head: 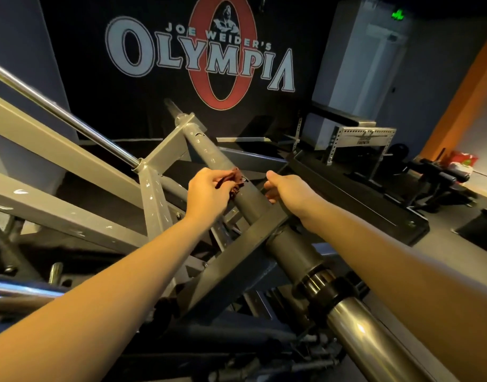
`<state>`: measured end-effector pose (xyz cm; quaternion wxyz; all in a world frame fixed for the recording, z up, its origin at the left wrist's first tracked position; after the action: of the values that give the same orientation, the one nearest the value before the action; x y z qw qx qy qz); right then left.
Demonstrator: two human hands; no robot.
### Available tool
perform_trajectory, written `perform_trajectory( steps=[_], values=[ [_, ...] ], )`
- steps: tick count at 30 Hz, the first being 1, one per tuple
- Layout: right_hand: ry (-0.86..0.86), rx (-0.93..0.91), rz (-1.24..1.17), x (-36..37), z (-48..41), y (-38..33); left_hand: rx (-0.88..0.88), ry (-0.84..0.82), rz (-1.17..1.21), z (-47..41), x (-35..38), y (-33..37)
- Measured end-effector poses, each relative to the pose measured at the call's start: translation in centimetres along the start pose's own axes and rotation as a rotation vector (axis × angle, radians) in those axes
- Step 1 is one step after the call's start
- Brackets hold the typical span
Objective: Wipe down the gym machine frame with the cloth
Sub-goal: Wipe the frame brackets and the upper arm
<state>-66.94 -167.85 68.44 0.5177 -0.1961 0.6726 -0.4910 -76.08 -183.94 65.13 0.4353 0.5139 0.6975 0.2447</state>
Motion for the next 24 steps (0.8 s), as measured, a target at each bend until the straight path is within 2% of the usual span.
perform_trajectory(
  steps=[3, 7, 11, 13, 16, 18, 21, 24],
  values=[
    [-0.003, 0.01, 0.0, -0.1, -0.1, 0.3, 0.017, -0.021, 0.051, 2.8, -0.1, 1.4],
    [-0.037, 0.016, 0.04, 0.0, -0.6, 0.6, 0.058, -0.17, 0.135, 6.6, -0.8, 2.6],
    [-0.044, 0.021, 0.061, 0.3, -0.9, 0.7, 0.105, -0.082, 0.047, 3.1, -0.2, 2.0],
    [-0.037, 0.03, 0.055, 0.4, -0.8, 0.6, 0.011, -0.014, 0.024, -0.2, 0.3, 0.0],
    [-0.054, 0.064, 0.036, 0.3, -0.5, 0.6, -0.252, 0.034, 0.19, -3.3, 0.3, -3.6],
    [-0.06, 0.072, 0.027, 0.2, -0.3, 0.5, -0.3, 0.053, 0.225, -2.4, 0.4, -3.6],
    [-0.09, 0.05, 0.07, 0.1, -0.3, 0.2, -0.248, 0.015, 0.196, 0.7, 0.2, -1.5],
    [-0.153, 0.017, 0.207, 0.6, -0.9, -0.2, -0.102, -0.084, 0.165, 3.9, 0.1, 0.5]
  ],
)
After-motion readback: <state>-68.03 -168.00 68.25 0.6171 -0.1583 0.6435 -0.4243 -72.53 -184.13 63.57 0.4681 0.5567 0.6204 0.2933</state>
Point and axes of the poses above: each hand's wrist, its own z-axis away from the middle knuckle, its own x-axis out of the palm, y = z × x, the point moved 5 cm from there along -z, towards the middle knuckle, and after that the axes turned 4 degrees about y, right-handed, at the moved point
